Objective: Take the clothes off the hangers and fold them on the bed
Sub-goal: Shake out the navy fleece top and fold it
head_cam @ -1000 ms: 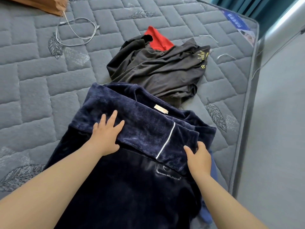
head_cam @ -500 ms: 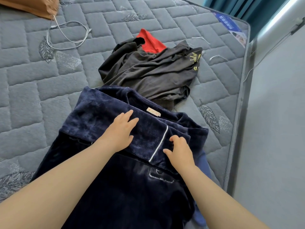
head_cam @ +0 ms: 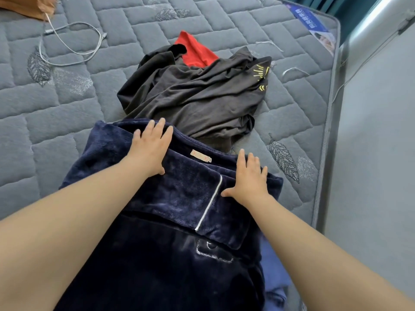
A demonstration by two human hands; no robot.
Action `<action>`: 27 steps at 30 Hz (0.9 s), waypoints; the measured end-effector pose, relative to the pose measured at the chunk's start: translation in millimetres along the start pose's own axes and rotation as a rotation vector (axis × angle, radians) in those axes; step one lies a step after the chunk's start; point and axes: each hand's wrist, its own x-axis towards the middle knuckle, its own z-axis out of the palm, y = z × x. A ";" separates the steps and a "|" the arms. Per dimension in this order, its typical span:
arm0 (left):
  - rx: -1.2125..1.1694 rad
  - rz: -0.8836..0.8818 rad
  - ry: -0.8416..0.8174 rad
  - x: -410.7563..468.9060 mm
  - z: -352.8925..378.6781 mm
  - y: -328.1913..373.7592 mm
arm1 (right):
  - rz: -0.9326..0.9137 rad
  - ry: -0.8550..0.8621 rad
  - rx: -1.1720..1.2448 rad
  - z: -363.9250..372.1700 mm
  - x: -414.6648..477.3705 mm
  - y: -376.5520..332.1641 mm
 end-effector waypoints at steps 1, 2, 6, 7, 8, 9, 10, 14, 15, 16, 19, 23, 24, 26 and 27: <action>0.002 -0.008 -0.030 7.3 -0.2 -3.5 | 0.037 -0.055 0.009 -2.4 6.8 3.6; -0.001 -0.020 -0.055 14.2 -0.6 -7.2 | 0.064 -0.100 0.017 -4.5 12.6 7.1; 0.003 -0.023 -0.122 30.8 -6.4 -18.2 | 0.047 -0.071 -0.026 -6.8 23.8 15.9; 0.010 -0.003 -0.103 32.6 -8.6 -20.3 | 0.015 -0.035 -0.025 -7.2 25.0 17.3; 0.000 0.021 -0.085 33.7 -10.0 -23.2 | -0.006 -0.030 0.002 -8.4 24.7 18.6; -0.027 0.045 -0.072 33.4 -10.9 -26.7 | -0.023 -0.041 0.034 -9.8 23.9 20.3; -0.068 0.065 -0.073 32.2 -11.8 -30.3 | -0.035 -0.052 0.052 -11.5 22.8 22.8; -0.183 0.123 -0.103 18.3 -20.0 -48.1 | -0.067 0.010 0.085 -24.2 9.6 26.8; -0.206 0.133 -0.096 14.2 -22.2 -52.3 | -0.080 0.030 0.095 -27.5 4.1 26.6; -0.237 0.141 -0.086 9.4 -24.6 -56.4 | -0.090 0.050 0.095 -30.0 -1.0 26.0; -0.378 0.125 -0.057 -9.4 -28.5 -69.0 | -0.109 0.123 0.060 -37.1 -17.8 21.1; -0.416 0.132 -0.028 -44.3 -28.7 -80.3 | -0.076 0.256 0.093 -42.2 -54.5 13.3; -0.382 0.148 -0.003 -53.8 -29.2 -82.0 | -0.068 0.291 0.101 -41.1 -67.0 11.5; -0.301 0.187 0.053 -74.3 -30.8 -85.4 | -0.059 0.341 0.111 -37.3 -94.5 7.3; -0.267 0.211 0.076 -85.2 -31.7 -87.3 | -0.065 0.360 0.120 -34.9 -108.6 5.1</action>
